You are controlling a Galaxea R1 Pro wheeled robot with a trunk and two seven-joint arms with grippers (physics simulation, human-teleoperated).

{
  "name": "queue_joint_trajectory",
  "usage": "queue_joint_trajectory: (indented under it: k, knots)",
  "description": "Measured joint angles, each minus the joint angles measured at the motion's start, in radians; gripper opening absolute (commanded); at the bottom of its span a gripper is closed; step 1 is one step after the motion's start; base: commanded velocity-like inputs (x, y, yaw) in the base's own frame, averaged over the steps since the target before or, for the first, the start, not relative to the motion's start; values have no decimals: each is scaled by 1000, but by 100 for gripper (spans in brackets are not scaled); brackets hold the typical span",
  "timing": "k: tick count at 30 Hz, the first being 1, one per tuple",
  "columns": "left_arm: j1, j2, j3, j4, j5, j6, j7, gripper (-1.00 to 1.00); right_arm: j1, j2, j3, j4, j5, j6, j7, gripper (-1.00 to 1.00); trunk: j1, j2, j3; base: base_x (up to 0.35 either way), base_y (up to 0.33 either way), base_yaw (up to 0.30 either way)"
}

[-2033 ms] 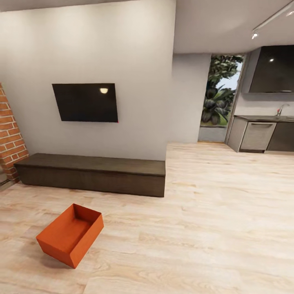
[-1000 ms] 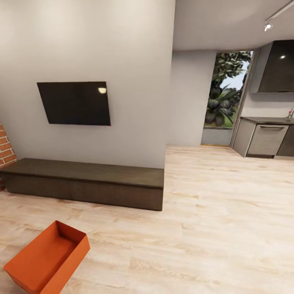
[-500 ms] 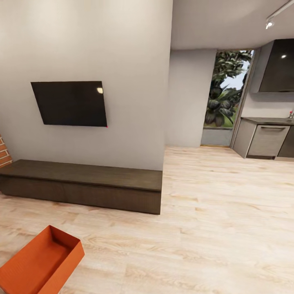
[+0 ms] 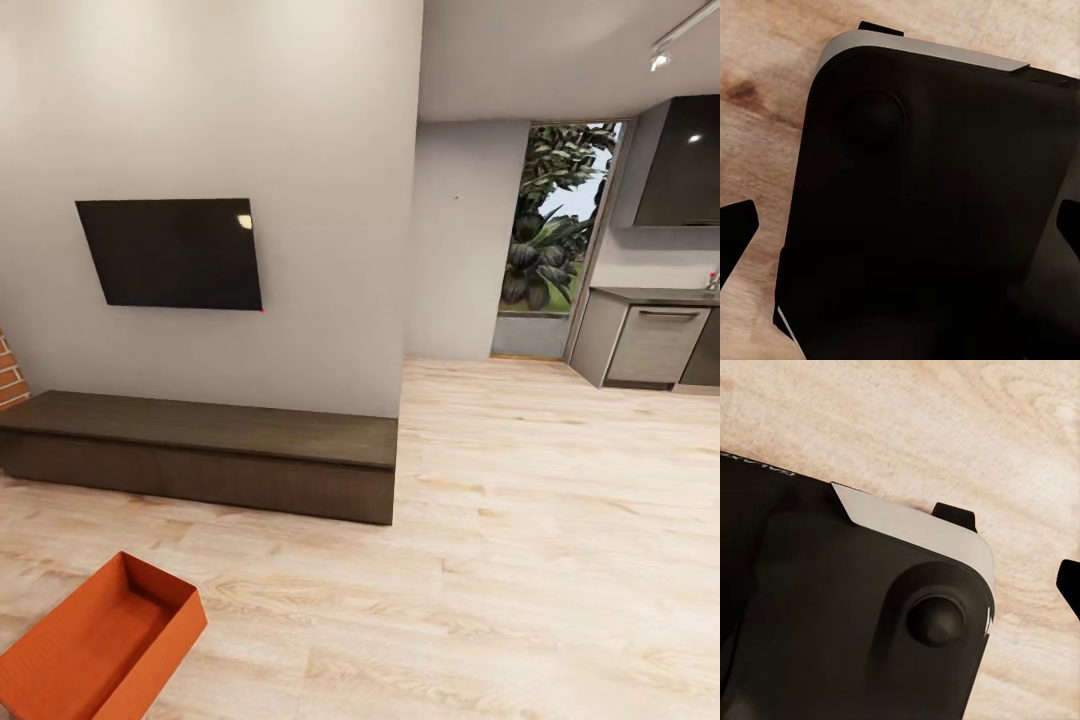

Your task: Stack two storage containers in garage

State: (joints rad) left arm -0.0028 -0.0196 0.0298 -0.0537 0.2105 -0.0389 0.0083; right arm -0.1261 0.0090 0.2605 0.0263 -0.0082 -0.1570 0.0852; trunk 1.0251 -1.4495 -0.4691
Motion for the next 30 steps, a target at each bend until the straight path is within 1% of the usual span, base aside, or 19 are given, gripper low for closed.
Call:
queue_joint_trajectory:
  k: [7,12,20,30]
  knots:
    - [0,-1,0,0,0,0,0,100,0,0,0,0,0,0,0,100,0,0,0,4,0,0]
    - [0,-1,0,0,0,0,0,100,0,-1,0,0,0,0,0,100,0,0,0,109,0,0]
    - [0,-3,0,0,1,0,1,100,0,0,0,0,0,0,0,100,-1,0,0,297,-6,0]
    - [0,0,0,0,2,0,1,100,0,-1,6,-1,3,0,0,100,0,0,0,289,-85,0]
